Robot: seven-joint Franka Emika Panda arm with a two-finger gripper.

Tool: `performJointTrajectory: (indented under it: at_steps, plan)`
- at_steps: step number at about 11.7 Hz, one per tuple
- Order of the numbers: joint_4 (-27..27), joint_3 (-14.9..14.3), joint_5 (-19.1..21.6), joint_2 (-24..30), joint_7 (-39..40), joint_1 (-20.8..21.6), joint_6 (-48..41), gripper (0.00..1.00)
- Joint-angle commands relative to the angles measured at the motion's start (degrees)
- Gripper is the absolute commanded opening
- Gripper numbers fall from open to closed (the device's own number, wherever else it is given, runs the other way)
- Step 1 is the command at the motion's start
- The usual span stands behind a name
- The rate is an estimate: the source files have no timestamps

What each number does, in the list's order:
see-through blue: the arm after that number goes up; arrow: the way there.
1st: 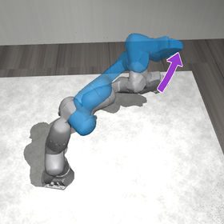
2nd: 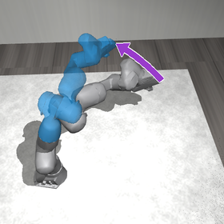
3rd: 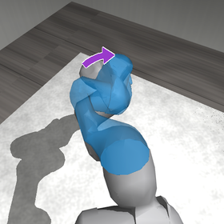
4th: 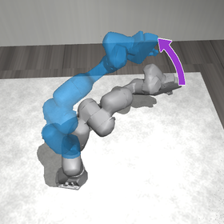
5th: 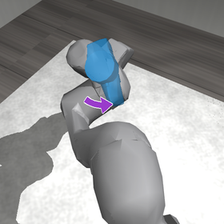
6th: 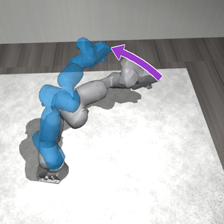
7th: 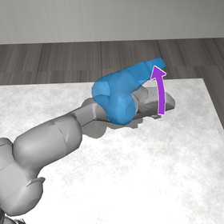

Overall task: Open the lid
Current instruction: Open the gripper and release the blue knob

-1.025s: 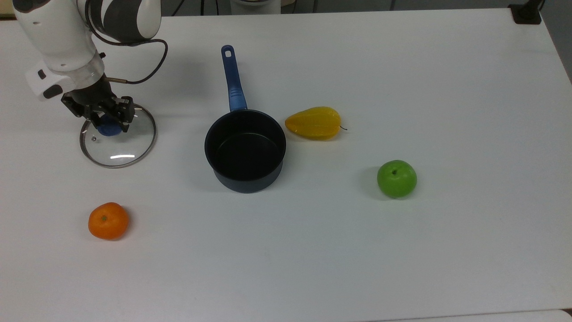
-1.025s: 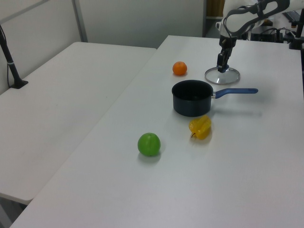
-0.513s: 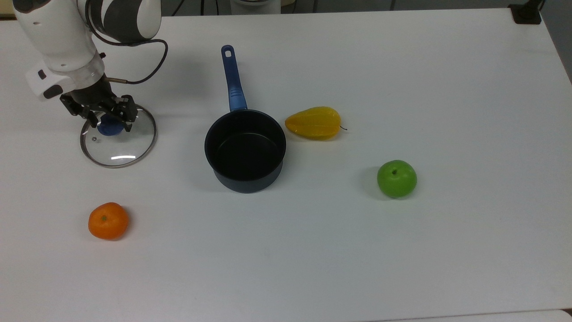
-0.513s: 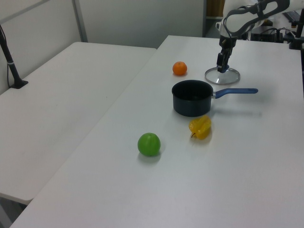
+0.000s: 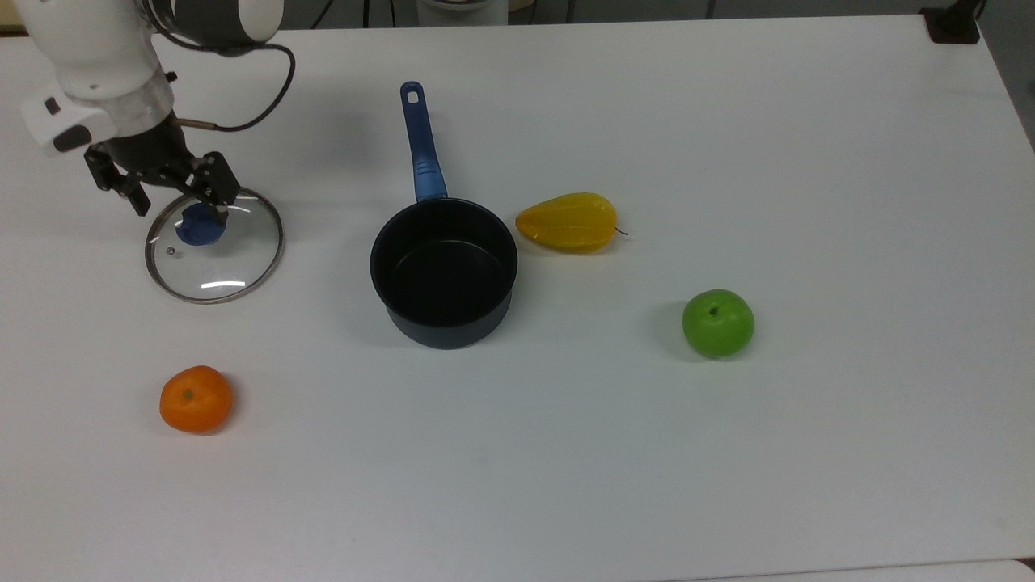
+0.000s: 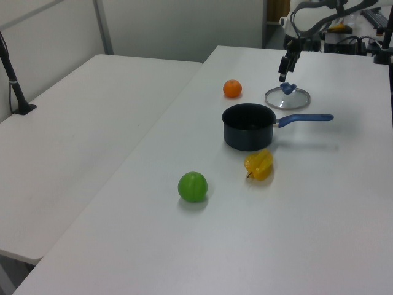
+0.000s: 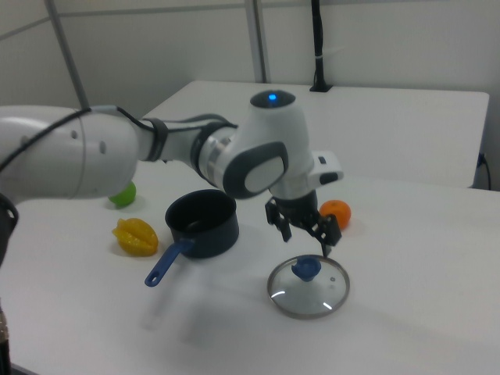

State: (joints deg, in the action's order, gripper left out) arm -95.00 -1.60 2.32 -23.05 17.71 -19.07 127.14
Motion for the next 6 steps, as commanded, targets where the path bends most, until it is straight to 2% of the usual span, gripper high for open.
performJointTrajectory:
  at_steps: [1,4,6]
  plan:
    - [0.8,-0.2,0.0,6.4,-9.8,4.5,-8.0,1.0]
    - [1.2,-0.1,0.1,12.1,-13.9,10.6,-17.2,1.0]
    - [1.2,-0.1,0.0,13.7,-18.0,15.6,-20.6,1.0]
